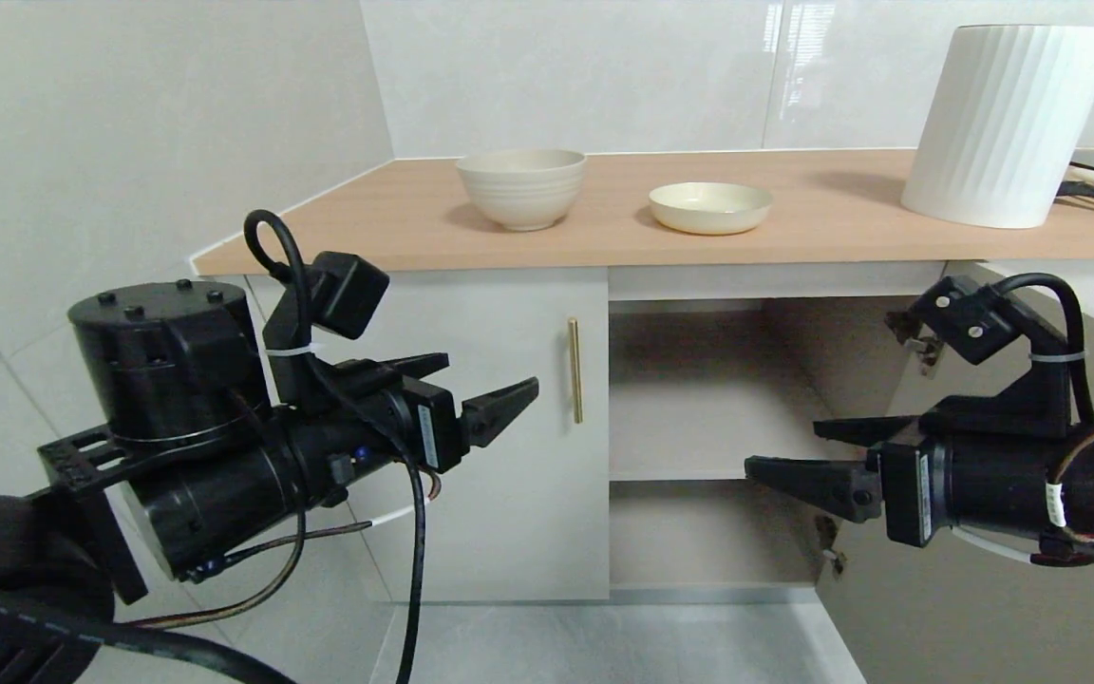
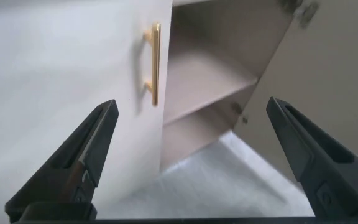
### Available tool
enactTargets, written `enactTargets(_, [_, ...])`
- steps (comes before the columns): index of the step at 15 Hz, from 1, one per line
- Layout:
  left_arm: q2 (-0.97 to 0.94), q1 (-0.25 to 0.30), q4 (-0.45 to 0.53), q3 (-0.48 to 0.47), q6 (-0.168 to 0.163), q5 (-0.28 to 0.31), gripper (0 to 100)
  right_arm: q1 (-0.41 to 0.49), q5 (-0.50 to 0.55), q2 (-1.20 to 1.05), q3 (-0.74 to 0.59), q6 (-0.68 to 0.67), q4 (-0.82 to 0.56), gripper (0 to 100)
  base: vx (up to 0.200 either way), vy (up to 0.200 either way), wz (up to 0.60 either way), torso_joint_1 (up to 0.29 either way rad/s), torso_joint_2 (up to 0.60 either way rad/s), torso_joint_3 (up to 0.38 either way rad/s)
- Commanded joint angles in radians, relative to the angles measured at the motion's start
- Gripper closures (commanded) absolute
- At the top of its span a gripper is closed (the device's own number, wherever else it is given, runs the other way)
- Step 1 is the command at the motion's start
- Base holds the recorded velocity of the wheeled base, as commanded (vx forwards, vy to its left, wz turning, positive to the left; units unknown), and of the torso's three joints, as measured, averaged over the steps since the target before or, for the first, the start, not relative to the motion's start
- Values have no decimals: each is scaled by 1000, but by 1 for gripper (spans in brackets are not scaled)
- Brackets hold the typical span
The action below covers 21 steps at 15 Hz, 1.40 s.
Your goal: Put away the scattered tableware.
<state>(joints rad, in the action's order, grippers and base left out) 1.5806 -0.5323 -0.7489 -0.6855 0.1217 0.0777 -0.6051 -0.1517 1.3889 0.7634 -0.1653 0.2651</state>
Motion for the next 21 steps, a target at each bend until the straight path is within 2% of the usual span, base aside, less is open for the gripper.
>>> enactTargets(1, [-42,0,3,-6,-4,-24,0,-8,4,1,-1,-2,0,0,0,0,0,0,0,0])
enactTargets(3, [-67,0,19,-14,-8,-30,0,-8,6,-2,-1,-2,0,0,0,0,0,0,0,0])
enactTargets(4, [-87,2,43,-20,-22,-32,0,-8,14,-2,-1,-2,2,0,0,0,0,0,0,0])
enactTargets(5, [-106,3,74,-32,-22,-32,0,-8,23,-1,-1,-2,2,0,0,0,0,0,0,0])
enactTargets(8, [-139,14,148,-49,-22,-30,0,-8,34,1,1,-2,2,0,200,0,0,1,2,2])
enactTargets(14, [-157,14,149,-54,-20,-30,0,-8,35,-1,1,-2,2,0,200,0,0,2,2,3])
enactTargets(17, [-208,11,148,-55,-20,-30,0,-10,34,-1,4,-2,11,0,0,0,0,0,0,0])
enactTargets(21, [-264,9,151,-69,-17,-30,0,-10,47,2,-9,1,172,0,0,0,0,0,0,0])
